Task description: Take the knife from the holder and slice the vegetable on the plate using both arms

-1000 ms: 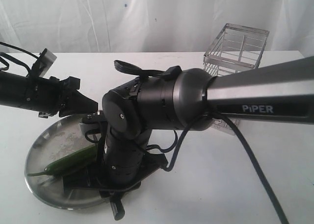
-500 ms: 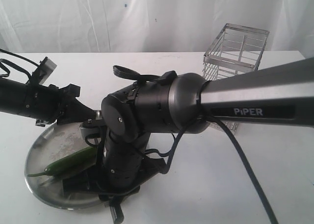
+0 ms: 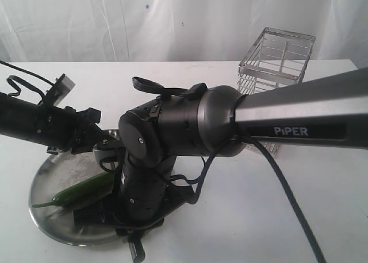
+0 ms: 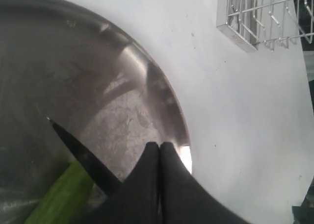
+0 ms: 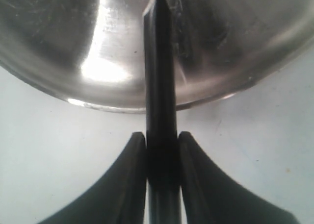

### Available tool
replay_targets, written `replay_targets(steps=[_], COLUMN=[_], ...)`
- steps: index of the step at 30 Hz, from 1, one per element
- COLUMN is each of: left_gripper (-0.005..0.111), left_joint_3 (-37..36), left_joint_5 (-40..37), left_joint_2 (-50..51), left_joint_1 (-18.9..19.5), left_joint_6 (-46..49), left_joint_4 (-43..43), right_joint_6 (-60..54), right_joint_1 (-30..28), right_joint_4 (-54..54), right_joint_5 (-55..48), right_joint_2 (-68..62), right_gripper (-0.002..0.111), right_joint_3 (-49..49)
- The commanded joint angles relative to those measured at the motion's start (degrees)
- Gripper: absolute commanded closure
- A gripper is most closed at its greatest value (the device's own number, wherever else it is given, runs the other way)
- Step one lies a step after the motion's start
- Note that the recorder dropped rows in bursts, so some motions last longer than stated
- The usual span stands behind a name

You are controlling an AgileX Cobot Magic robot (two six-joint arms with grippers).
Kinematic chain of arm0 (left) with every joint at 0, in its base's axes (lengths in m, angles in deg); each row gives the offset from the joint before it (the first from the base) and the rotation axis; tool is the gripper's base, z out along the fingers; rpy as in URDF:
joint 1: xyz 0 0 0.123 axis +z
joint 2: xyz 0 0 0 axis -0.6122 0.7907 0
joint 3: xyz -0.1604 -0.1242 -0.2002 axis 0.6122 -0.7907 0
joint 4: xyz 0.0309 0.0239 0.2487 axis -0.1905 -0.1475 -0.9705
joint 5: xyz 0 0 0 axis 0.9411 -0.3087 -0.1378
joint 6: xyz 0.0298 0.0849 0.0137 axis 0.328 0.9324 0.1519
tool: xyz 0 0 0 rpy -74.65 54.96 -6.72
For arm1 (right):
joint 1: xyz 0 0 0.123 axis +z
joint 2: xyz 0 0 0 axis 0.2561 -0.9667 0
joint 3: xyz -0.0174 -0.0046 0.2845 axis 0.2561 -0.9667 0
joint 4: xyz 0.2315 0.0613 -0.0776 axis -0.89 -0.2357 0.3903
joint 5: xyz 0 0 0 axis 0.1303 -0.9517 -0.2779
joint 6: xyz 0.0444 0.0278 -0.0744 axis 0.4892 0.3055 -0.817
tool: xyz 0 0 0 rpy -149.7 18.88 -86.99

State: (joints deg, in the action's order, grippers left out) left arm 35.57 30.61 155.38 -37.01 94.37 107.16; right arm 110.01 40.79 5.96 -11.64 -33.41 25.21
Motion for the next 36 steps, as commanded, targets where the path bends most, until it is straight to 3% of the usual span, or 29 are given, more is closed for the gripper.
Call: replay_targets(steps=[1, 15, 26, 36], left_gripper=[0.107, 0.107, 0.107, 0.107], left_joint_3=[-0.51, -0.51, 0.19, 0.19], left_joint_5=[0.43, 4.91, 3.89, 1.98], left_joint_2=[1.63, 10.13, 7.28, -0.68], left_joint_1=[-0.31, -0.31, 0.27, 6.29], left_joint_6=[0.09, -0.88, -1.00, -1.26], left_joint_4=[-0.54, -4.48, -1.61, 0.89], right_joint_6=[-0.77, -1.18, -2.06, -2.06], right_joint_1=[-0.18, -0.18, -0.18, -0.18], right_joint_4=[-0.19, -0.19, 0.06, 2.31], right_joint_5=[0.41, -0.51, -1.18, -1.29], right_joint_2=[0.06, 0.06, -0.04, 0.57], right_gripper=[0.107, 0.107, 0.107, 0.107], right_joint_3=[0.28, 2.34, 2.34, 2.34])
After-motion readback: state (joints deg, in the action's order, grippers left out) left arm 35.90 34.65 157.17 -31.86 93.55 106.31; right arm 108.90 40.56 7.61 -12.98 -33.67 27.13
